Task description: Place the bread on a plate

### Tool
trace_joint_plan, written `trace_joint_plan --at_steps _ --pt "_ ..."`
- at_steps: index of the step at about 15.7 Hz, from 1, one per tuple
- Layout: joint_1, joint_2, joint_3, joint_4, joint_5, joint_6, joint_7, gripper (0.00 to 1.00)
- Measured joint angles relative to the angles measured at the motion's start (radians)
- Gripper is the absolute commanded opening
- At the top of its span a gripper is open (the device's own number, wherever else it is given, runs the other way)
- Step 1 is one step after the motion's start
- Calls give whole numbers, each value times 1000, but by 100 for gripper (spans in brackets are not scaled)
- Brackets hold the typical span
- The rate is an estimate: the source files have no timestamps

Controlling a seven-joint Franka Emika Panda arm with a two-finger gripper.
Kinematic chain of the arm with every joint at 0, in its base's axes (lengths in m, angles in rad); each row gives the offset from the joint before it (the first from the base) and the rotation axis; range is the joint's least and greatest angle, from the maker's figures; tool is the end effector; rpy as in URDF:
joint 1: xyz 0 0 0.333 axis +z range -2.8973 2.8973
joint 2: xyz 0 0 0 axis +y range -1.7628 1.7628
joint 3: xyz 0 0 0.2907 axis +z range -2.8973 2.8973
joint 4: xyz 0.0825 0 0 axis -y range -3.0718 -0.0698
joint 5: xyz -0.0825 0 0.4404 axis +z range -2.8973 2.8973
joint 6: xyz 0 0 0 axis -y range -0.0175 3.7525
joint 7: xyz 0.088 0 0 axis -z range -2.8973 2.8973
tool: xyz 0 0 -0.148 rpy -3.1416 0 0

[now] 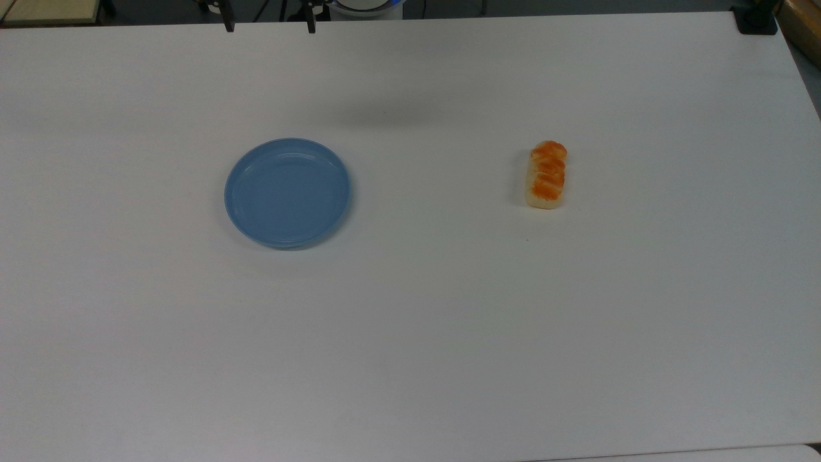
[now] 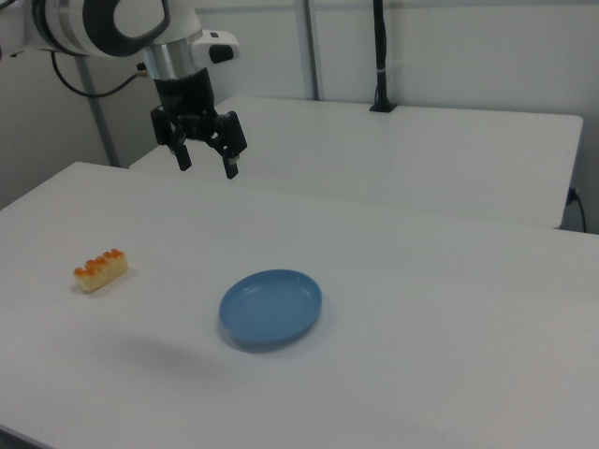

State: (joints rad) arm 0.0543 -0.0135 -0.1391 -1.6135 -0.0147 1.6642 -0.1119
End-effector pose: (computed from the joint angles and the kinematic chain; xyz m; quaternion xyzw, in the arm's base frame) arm 0.6161 -0.0548 0.5523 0.9994 0.0140 0.0312 0.0095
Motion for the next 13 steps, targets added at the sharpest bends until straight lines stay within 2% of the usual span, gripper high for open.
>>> trace_joint_plan --at_steps 13 --pt "17 3 12 -24 1 0 3 100"
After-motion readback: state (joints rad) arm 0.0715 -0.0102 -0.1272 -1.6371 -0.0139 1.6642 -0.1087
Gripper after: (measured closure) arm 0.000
